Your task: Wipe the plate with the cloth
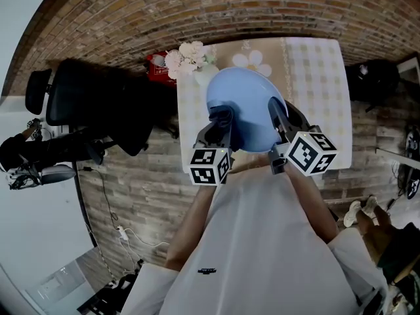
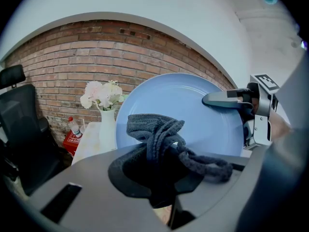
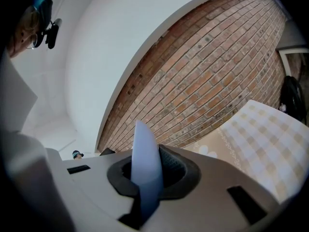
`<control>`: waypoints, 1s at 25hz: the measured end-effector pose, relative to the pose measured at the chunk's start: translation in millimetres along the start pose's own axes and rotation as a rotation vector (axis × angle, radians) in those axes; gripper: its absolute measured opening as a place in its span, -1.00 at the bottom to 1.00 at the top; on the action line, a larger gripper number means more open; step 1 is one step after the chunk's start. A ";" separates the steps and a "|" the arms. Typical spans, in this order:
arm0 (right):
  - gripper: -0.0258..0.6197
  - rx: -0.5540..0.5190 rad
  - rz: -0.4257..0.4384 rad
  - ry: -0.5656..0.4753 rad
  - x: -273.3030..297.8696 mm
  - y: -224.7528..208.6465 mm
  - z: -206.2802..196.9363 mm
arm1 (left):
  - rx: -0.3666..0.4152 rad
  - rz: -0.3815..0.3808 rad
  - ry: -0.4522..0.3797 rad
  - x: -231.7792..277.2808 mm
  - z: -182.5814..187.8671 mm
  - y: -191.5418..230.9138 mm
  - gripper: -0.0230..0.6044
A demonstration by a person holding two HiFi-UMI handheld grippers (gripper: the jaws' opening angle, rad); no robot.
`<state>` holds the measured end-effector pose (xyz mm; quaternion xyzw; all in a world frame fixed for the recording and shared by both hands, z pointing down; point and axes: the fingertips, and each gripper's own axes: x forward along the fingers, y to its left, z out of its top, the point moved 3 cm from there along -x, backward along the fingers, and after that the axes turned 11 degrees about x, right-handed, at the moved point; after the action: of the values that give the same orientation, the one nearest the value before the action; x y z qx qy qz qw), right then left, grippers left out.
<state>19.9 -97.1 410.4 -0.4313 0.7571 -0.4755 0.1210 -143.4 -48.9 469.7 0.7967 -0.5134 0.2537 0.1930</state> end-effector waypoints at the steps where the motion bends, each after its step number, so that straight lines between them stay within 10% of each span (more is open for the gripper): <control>1: -0.74 0.000 -0.001 -0.003 0.0 -0.2 0.4 | 0.003 -0.007 0.000 0.2 0.2 -3.1 -0.73; 25: -0.74 0.015 -0.037 -0.034 -6.3 -9.5 5.0 | 0.052 -0.236 -0.025 1.7 30.9 -92.6 -0.73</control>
<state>31.8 -97.0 414.3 -0.4524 0.7432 -0.4759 0.1284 -51.6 -30.8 441.8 0.8594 -0.4117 0.2324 0.1944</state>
